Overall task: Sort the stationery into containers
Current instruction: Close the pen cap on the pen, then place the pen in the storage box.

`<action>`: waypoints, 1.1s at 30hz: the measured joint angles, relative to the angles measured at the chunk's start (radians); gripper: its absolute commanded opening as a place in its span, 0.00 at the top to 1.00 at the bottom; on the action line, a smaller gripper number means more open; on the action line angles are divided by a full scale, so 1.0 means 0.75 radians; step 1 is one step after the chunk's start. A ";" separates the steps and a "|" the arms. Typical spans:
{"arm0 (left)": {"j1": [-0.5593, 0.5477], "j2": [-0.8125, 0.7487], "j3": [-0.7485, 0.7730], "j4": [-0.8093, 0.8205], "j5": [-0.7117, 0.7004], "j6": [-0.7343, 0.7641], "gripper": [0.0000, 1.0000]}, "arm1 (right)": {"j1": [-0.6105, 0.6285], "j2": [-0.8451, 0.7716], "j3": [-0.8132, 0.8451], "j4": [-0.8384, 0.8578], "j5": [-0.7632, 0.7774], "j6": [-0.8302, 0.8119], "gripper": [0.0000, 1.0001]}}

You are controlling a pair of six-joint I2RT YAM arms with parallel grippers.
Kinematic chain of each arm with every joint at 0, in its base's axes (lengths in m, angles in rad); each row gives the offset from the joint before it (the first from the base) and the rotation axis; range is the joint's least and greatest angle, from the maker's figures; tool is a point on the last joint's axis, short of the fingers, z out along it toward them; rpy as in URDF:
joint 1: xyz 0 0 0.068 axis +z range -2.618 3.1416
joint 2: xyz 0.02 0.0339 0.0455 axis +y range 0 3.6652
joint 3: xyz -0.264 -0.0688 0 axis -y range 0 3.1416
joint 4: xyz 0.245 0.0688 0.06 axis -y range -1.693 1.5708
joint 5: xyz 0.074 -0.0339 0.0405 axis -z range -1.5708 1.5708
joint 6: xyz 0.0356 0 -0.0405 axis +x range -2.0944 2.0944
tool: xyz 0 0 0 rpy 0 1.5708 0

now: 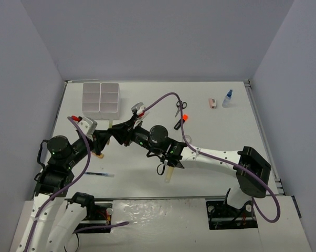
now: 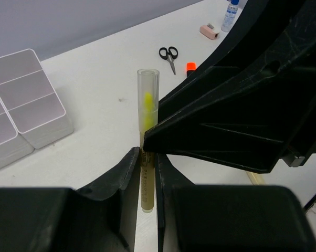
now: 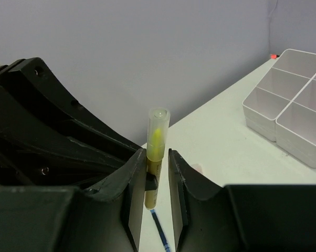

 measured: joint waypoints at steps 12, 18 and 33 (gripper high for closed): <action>0.001 0.010 -0.008 0.127 -0.077 -0.004 1.00 | -0.086 -0.209 -0.042 -0.264 -0.119 -0.004 0.73; 0.001 0.114 0.027 0.155 -0.144 -0.004 1.00 | -0.174 -0.467 -0.078 -0.404 -0.102 -0.031 0.73; 0.065 0.945 0.980 0.231 -0.524 0.394 1.00 | -0.270 -0.618 -0.083 -0.634 -0.054 -0.121 0.73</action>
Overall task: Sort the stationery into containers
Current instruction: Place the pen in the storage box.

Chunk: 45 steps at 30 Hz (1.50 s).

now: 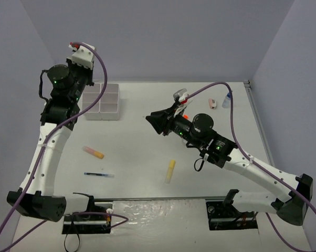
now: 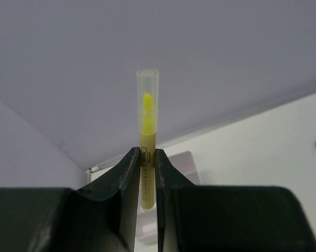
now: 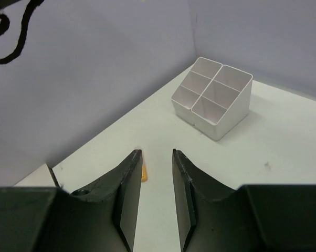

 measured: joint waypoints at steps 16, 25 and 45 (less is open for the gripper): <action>0.394 0.375 0.148 0.186 0.232 -0.105 1.00 | 0.045 0.071 0.037 -0.019 0.081 0.089 0.76; 0.451 0.687 0.001 0.728 0.418 -0.422 1.00 | 0.099 0.166 0.059 -0.012 0.189 0.075 0.76; 0.467 1.082 -0.276 1.521 0.578 -0.457 1.00 | 0.092 0.226 0.074 -0.022 0.299 0.035 0.76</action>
